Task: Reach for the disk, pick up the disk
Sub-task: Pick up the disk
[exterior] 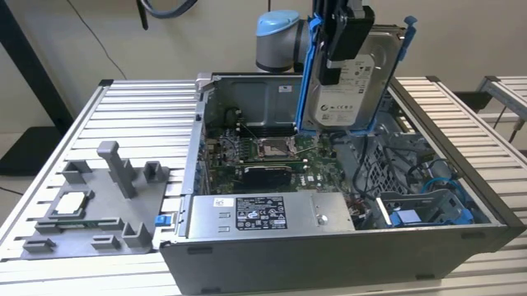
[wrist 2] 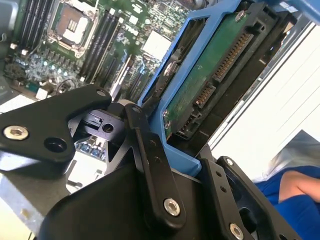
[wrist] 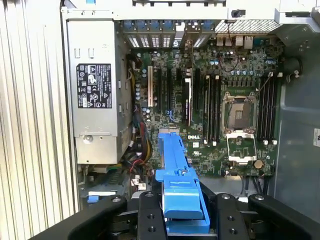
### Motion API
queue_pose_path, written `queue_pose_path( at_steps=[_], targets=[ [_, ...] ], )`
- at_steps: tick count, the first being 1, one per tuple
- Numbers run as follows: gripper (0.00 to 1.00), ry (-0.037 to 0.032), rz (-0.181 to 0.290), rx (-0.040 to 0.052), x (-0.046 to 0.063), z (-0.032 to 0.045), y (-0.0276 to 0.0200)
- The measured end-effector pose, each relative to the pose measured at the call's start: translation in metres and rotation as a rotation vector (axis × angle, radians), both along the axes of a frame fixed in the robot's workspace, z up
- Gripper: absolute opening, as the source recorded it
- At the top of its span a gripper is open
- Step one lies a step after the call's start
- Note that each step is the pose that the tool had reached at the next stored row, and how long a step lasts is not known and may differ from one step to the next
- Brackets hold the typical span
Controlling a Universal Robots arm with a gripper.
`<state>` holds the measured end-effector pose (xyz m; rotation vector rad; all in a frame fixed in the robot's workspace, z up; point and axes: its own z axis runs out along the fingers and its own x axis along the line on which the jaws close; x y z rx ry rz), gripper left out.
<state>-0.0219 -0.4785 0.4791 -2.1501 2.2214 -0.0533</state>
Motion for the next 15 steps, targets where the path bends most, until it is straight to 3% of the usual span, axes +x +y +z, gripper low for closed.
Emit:
queue_pose_path(
  at_steps=[8,15],
  targets=[
    [0.00,0.0000,0.000,0.0000,0.000,-0.0002,-0.0141],
    [0.00,0.0000,0.000,0.0001,0.000,-0.0005,-0.0235]
  ],
)
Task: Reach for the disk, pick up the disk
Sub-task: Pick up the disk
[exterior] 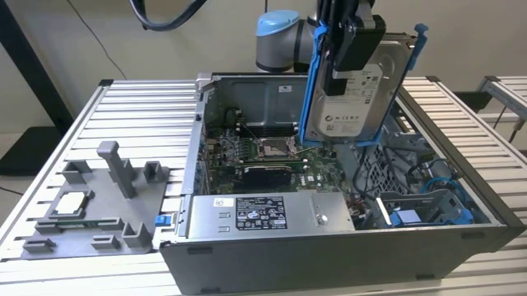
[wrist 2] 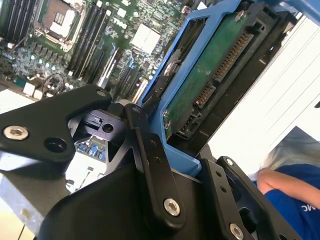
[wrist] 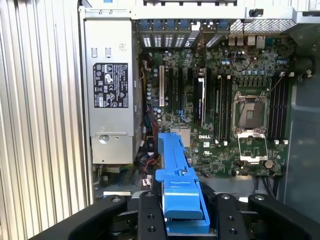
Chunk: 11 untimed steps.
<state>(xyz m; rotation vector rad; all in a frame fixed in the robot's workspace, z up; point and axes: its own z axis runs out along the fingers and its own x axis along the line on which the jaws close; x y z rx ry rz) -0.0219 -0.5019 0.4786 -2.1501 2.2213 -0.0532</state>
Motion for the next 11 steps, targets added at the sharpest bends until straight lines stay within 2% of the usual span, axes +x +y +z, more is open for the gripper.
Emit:
queue_pose_path(
  at_steps=[11],
  targets=[
    [0.00,0.0000,0.000,0.0000,0.0000,-0.0004,-0.0057]
  ],
)
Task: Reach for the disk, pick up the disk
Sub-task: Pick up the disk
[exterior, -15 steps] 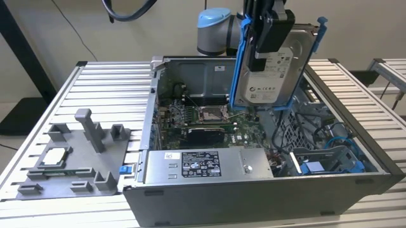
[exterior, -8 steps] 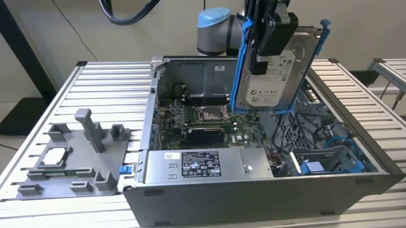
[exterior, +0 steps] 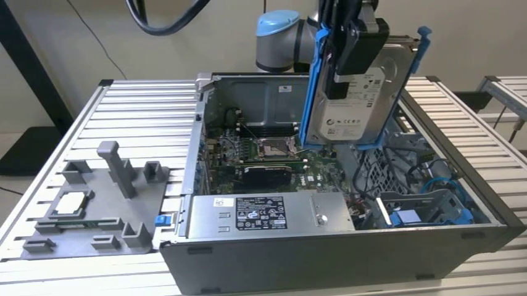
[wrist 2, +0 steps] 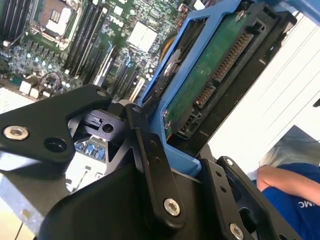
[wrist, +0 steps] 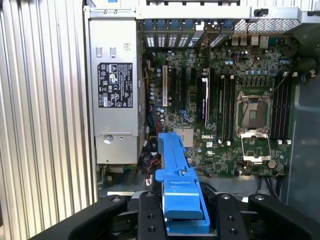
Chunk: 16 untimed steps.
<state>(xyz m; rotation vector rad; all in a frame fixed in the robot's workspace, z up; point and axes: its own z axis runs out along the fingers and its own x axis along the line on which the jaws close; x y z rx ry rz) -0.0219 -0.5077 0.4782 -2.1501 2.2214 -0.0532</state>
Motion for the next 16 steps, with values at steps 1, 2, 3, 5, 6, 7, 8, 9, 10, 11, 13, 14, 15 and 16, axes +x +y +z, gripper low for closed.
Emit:
queue_pose_path(
  at_steps=[1,2,3,5,6,7,8,9,10,11,13,14,15,16],
  targets=[
    [0.00,0.0000,0.000,0.0000,0.0000,0.0000,-0.0006],
    [0.00,0.0000,0.000,0.0000,0.0000,-0.0001,-0.0010],
    [0.00,0.0000,0.000,-0.0001,0.0000,-0.0001,-0.0015],
    [0.00,0.0000,0.000,0.0000,0.0000,-0.0001,-0.0021],
    [0.00,0.0000,0.000,0.0000,0.0000,-0.0001,-0.0021],
    [0.00,0.0000,0.000,-0.0001,0.0000,-0.0001,-0.0021],
    [0.00,0.0000,0.000,0.0000,0.0000,-0.0001,-0.0021],
    [0.00,0.0000,0.000,0.0000,0.0000,-0.0001,-0.0021],
    [0.00,0.0000,0.000,-0.0001,0.0000,-0.0001,-0.0021],
    [0.00,0.0000,0.000,0.0001,0.0000,-0.0001,-0.0022],
    [0.00,0.0000,0.000,0.0002,0.0006,-0.0003,-0.0027],
    [0.00,0.0001,0.000,0.0000,0.0014,-0.0003,-0.0031],
    [0.00,0.0001,0.000,-0.0001,0.0025,-0.0004,-0.0039],
    [0.00,0.0001,0.000,0.0000,0.0041,-0.0005,-0.0051]
  ],
)
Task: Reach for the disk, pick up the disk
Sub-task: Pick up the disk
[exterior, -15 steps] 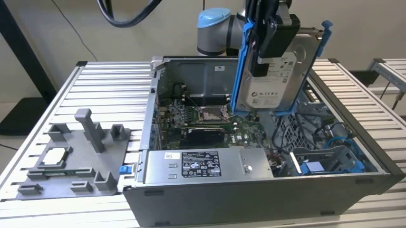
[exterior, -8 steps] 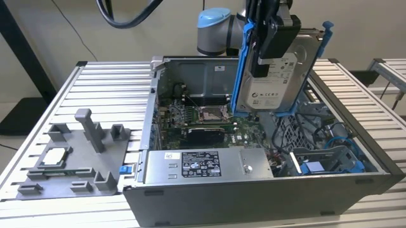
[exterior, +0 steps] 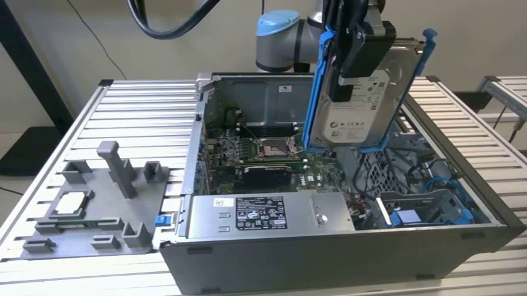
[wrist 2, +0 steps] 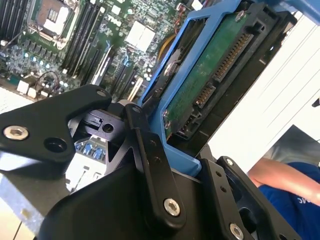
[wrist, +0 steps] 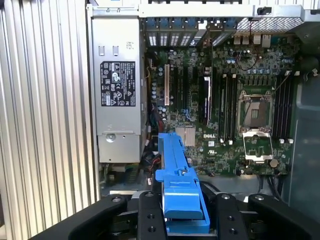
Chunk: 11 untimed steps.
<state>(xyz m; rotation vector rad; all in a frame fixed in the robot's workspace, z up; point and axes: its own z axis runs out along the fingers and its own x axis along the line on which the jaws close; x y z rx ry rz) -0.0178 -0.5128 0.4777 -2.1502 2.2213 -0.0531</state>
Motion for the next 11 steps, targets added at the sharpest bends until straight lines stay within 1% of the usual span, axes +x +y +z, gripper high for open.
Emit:
queue_pose_path(
  at_steps=[5,11],
  targets=[
    [0.00,-0.0001,0.000,0.0000,0.007,-0.0005,-0.0058],
    [0.00,-0.0001,0.000,0.0000,0.015,-0.0011,-0.0141]
  ],
)
